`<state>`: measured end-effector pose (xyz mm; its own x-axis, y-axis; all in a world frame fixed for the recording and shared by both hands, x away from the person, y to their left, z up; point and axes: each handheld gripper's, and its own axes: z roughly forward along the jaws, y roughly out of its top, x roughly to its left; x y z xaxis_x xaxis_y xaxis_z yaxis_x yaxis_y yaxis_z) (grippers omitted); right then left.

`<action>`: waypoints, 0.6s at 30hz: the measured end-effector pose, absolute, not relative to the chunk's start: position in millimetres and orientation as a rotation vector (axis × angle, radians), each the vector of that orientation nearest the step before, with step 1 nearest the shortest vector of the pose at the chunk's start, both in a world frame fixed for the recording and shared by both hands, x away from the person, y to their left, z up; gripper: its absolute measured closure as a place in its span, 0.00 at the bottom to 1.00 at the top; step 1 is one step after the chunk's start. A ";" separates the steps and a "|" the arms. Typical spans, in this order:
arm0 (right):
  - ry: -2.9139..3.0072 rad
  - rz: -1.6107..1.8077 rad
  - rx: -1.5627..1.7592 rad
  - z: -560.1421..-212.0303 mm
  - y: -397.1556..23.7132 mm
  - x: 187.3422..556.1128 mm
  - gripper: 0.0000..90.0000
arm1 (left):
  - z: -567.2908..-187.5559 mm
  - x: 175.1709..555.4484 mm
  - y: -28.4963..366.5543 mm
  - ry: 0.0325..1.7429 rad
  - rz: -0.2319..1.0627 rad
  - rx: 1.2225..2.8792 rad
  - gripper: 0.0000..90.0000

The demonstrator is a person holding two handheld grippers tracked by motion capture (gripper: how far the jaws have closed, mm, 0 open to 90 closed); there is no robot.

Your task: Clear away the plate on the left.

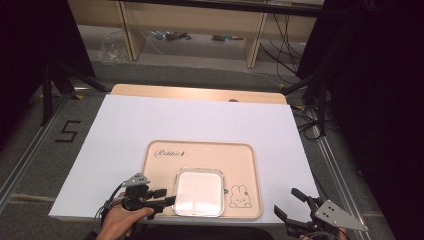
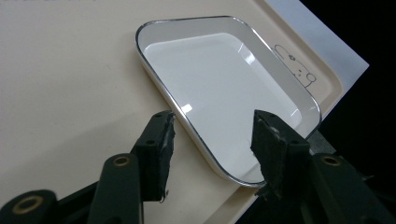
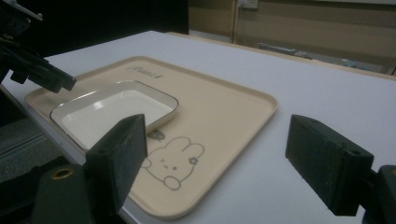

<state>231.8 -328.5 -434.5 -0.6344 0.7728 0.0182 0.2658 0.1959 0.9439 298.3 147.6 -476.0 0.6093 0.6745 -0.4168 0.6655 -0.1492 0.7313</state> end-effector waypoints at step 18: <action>1.988 1.468 0.959 -435.3 -326.9 232.6 0.24 | -462.4 282.7 156.6 1.005 0.163 1.765 0.38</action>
